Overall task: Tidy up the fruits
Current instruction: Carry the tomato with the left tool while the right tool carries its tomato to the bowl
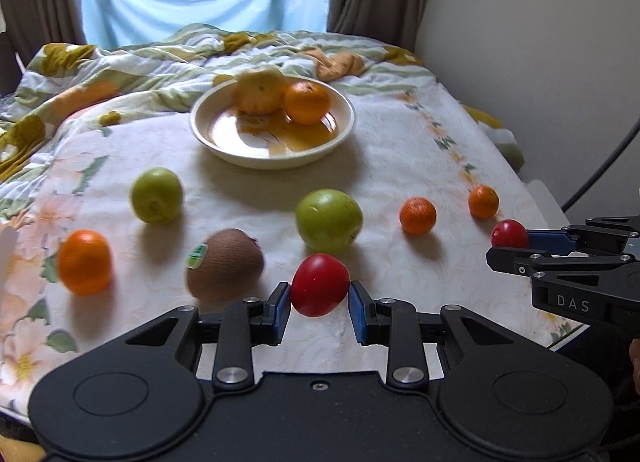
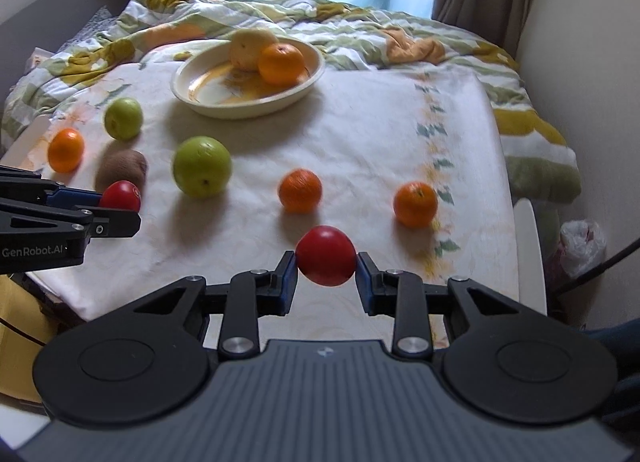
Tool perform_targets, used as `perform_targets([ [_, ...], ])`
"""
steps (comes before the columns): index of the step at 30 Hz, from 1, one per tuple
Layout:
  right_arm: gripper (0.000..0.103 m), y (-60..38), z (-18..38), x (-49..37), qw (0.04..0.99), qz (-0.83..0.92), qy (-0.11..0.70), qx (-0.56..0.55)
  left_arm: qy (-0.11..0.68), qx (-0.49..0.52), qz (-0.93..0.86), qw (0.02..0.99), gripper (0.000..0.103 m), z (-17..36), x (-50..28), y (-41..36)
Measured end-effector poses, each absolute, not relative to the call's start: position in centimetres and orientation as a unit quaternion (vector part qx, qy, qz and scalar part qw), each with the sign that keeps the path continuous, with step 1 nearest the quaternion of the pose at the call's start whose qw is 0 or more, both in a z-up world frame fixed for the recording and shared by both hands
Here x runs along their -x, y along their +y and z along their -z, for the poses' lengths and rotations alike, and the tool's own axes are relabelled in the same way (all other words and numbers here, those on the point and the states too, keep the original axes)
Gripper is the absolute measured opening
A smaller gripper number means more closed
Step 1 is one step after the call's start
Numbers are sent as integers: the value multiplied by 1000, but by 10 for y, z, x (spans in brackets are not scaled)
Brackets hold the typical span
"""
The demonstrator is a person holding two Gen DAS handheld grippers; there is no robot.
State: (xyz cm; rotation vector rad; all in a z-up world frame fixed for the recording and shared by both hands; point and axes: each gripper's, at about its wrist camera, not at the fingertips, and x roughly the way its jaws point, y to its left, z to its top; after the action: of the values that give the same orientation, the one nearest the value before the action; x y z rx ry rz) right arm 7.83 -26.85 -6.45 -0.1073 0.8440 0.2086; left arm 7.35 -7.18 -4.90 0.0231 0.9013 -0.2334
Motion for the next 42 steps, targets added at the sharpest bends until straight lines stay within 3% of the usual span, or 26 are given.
perform_targets([
  [21, 47, -229, -19, -127, 919, -160, 356, 58, 388, 0, 59, 920, 34, -29, -135, -3],
  [29, 47, -200, -26, -179, 921, -155, 354, 52, 394, -3, 83, 915, 35, -25, -197, 11],
  [42, 47, -166, 10, -265, 907, -142, 395, 33, 436, -17, 118, 892, 34, 22, -298, 14],
])
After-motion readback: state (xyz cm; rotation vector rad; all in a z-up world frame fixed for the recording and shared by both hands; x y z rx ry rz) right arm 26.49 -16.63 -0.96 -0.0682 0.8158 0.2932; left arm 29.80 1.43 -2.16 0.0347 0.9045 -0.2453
